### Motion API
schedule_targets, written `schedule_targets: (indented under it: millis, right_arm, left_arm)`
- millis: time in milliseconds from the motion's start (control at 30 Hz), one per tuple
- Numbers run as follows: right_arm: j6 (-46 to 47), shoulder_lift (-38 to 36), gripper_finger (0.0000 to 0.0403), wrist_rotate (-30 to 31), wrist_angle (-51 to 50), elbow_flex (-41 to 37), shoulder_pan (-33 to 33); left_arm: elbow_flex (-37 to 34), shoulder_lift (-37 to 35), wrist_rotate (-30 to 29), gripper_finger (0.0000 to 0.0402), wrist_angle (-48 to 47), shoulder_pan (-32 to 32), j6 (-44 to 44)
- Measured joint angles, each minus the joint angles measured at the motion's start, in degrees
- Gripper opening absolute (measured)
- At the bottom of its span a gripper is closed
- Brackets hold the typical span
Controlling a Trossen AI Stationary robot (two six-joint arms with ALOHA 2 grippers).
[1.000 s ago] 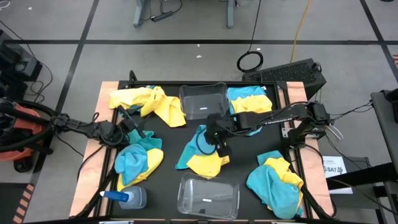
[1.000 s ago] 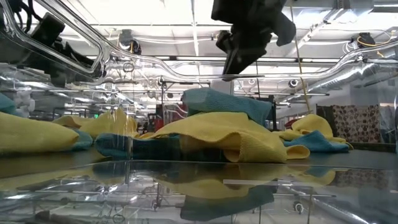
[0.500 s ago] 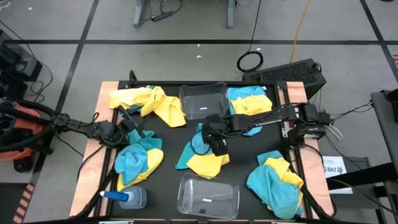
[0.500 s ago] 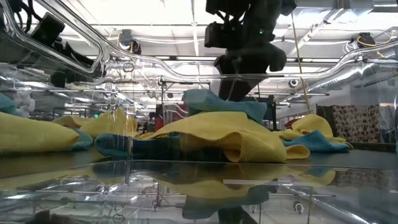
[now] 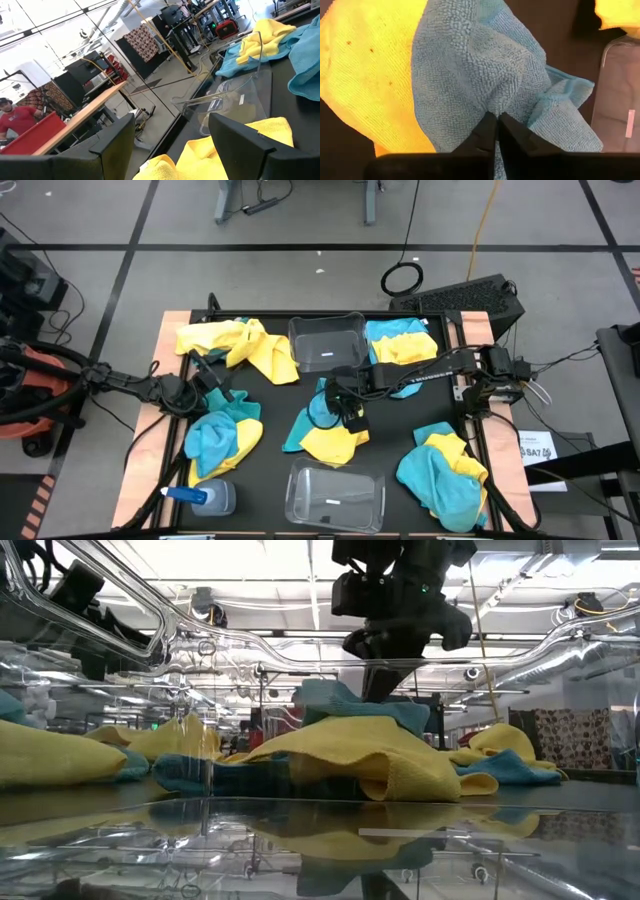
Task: Sort microfiber towel by color & place in baskets
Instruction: Put the blue microfiber towel into the top transparent bin
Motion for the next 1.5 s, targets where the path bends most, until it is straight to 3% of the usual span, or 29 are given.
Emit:
schedule_targets:
  millis: [200, 567, 800, 900, 1067, 1500]
  right_arm:
    - [-0.9, -1.3, 0.0002, 1.9, -2.7, 1.2, 0.0]
    - [-6.9, -9.6, 0.0001, 9.3, -5.2, 10.5, -0.1]
    - [-11.2, -14.4, 0.0, 22.5, 3.5, 13.5, -3.8]
    - [-13.2, -15.4, 0.0, 25.4, 7.1, 14.5, -6.2]
    - [-14.0, -15.5, 0.0, 24.2, 9.1, 15.3, -10.7]
    - [-2.2, -8.9, 0.0, 6.9, -0.7, 15.3, -20.5]
  left_arm:
    - [0.0, 0.0, 0.0, 0.026, 0.0, 0.0, 0.0]
    - [0.0, 0.0, 0.0, 0.026, 0.0, 0.0, 0.0]
    - [0.0, 0.0, 0.0, 0.026, 0.0, 0.0, 0.0]
    - [0.0, 0.0, 0.0, 0.026, 0.0, 0.0, 0.0]
    - [0.0, 0.0, 0.0, 0.026, 0.0, 0.0, 0.0]
    - [0.0, 0.0, 0.0, 0.026, 0.0, 0.0, 0.0]
